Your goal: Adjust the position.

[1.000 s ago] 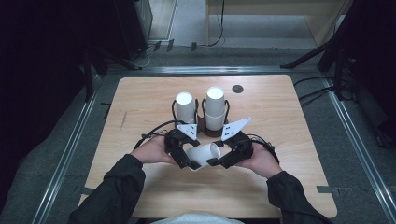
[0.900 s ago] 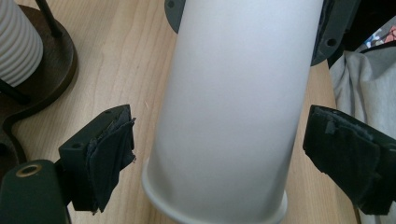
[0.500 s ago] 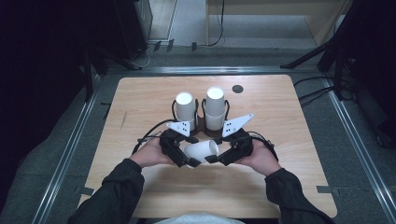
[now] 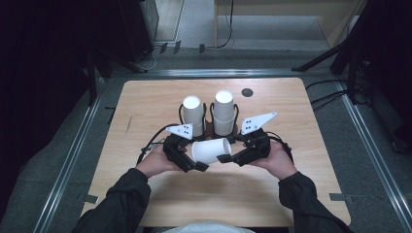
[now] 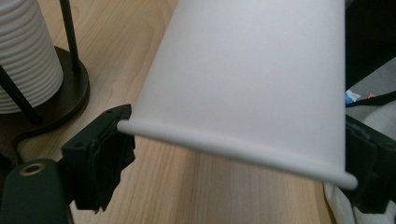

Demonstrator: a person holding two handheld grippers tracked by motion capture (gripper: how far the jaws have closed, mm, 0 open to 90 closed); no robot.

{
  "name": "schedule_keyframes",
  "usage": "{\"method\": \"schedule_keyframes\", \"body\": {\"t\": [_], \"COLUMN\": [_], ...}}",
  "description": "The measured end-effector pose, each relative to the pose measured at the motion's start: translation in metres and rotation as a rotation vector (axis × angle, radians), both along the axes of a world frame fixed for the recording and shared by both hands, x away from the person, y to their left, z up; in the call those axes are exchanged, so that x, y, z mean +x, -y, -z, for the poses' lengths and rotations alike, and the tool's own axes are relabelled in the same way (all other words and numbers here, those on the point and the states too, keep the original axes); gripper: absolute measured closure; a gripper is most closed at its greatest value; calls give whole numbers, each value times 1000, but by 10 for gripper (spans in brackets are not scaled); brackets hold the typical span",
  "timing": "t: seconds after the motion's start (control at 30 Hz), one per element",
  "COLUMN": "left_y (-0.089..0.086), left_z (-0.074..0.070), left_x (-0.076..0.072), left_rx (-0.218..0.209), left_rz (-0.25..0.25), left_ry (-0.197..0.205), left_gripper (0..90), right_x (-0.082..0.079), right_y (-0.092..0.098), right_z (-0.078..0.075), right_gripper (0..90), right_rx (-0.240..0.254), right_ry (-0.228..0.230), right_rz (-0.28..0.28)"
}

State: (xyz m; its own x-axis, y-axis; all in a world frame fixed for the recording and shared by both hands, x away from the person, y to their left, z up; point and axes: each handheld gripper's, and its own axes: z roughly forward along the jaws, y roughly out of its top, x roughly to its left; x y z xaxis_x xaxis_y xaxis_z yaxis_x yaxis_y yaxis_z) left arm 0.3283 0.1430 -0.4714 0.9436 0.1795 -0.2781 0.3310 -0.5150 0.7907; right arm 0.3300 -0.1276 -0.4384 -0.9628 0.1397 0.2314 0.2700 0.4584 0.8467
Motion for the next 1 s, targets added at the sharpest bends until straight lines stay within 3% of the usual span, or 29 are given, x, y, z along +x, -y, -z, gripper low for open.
{"method": "schedule_keyframes", "body": {"t": [0.1, 0.33, 0.43, 0.53, 0.77, 0.87, 1.0], "left_y": [-3, -4, -4, -6, -15, -17, -16], "left_z": [-3, -4, -7, -9, -19, -23, -27], "left_x": [0, 0, 1, 2, 5, 7, 9], "left_rx": [-27, -14, 4, 24, 77, 98, 134], "left_rz": [1, 12, 18, 15, -25, -20, -8], "left_ry": [15, 22, 23, 22, 50, 50, 48], "left_gripper": [179, 225, 229, 231, 231, 232, 232], "right_x": [1, 0, 0, 1, 1, -1, -1], "right_y": [2, 3, 2, 1, 5, 5, 6], "right_z": [-1, -1, 0, 1, 5, 9, 11], "right_gripper": [341, 348, 331, 245, 229, 229, 229], "right_rx": [3, 5, 3, -4, -59, -99, -113], "right_ry": [-5, -15, -11, -13, -4, 8, 15], "right_rz": [-1, -3, -6, 10, 32, 35, 45]}}
